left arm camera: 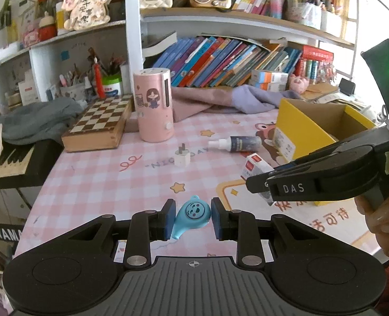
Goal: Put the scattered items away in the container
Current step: 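Lift the blue toy with the left gripper while the right gripper lifts the medicine box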
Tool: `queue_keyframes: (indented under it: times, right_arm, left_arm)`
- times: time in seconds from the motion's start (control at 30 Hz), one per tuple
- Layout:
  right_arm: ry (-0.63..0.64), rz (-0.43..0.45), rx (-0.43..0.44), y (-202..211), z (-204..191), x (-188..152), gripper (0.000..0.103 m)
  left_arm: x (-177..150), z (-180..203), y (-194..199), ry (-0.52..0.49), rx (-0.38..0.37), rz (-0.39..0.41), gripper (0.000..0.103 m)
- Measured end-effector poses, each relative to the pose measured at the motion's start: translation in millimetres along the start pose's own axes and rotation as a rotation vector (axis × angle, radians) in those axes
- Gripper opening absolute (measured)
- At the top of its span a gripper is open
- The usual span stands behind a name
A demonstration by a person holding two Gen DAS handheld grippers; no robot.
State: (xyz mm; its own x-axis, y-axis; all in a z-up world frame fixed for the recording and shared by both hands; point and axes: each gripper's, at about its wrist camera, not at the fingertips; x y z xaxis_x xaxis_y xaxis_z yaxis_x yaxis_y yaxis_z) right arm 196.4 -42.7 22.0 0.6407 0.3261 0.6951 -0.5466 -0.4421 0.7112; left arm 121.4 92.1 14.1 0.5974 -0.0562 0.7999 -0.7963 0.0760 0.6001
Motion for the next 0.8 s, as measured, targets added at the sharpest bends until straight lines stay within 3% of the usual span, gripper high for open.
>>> queue_keyframes:
  times: [0.33,0.8]
  right_arm:
    - [0.011,0.028,-0.002,31.3,-17.9,-23.4,0.014]
    - [-0.024,0.045,-0.063,88.8,-27.1,-80.4,0.014]
  left_arm:
    - [-14.2,5.6,35.7,-0.004,0.005,0.024,0.027]
    - [-40.3,33.8,76.8,-0.053,-0.07,0.035,0.027]
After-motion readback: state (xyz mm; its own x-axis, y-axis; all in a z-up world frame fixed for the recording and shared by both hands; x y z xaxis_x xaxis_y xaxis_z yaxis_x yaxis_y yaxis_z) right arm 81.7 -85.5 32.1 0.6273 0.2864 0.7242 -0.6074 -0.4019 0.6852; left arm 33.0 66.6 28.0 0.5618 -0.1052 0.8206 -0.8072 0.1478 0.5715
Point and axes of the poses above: each gripper's, at about its wrist camera, not at the fingertips, and y roughly against the way its jaws point, z to its right, x to its top, and after that the axes turned 1 degree about y, right-handed
